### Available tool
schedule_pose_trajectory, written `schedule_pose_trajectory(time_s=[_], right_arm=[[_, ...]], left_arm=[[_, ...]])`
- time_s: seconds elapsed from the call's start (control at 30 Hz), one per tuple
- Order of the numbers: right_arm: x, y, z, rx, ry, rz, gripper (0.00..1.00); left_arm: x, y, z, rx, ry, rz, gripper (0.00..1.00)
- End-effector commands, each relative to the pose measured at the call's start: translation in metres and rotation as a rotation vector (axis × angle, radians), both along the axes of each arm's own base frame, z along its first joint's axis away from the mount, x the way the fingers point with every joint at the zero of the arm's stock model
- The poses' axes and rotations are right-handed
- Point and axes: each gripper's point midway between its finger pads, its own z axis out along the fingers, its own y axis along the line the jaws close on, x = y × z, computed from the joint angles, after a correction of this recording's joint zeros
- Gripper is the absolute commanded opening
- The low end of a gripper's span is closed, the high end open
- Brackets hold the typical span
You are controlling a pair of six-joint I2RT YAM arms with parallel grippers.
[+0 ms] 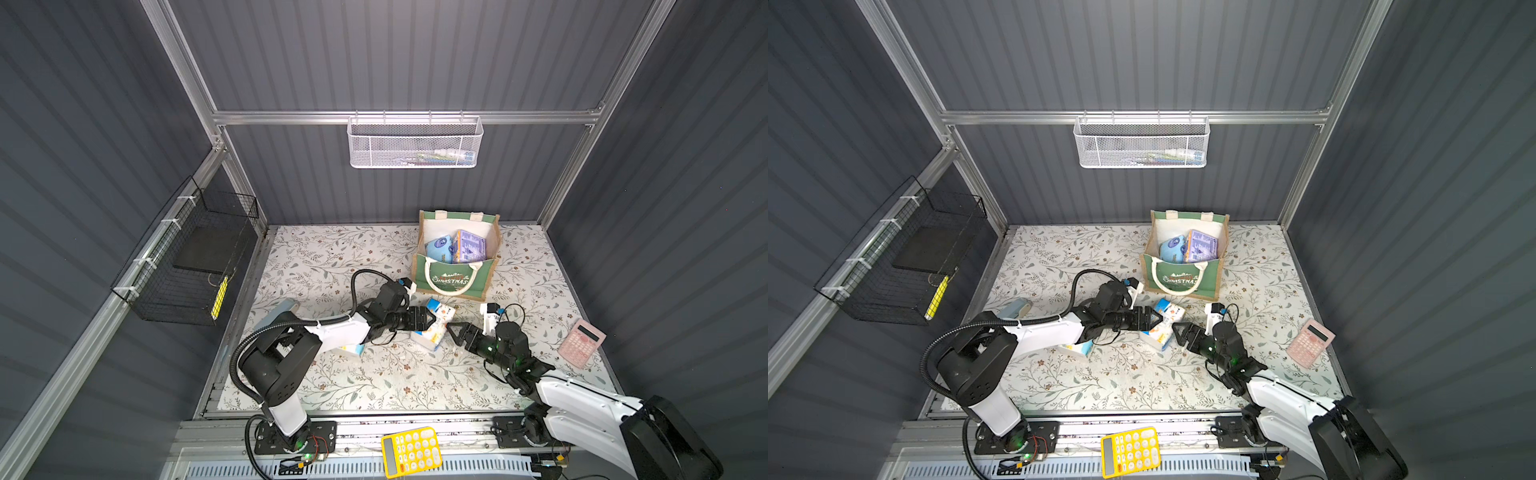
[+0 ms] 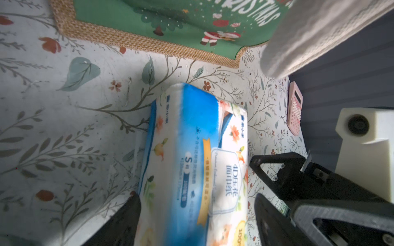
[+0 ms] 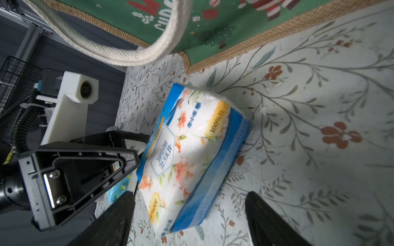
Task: Put tissues into the canvas bag
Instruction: Adjust the pack of facial tissues at the center of the board.
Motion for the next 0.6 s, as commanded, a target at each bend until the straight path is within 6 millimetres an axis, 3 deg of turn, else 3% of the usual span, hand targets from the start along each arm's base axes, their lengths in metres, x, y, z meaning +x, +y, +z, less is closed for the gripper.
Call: schedule_pose_trajectory(time_s=[0.0,0.57], right_arm=[[0.004,0.005,0.005,0.048,-0.020,0.006,0.84],[0.014,0.020,-0.018,0.166,0.053,-0.003,0.80]], left_arm=[[-0.003,0.006,-0.001,0.051,-0.022,-0.026,0.81],[0.012,0.023,-0.031,0.112,0.048,0.049,0.65]])
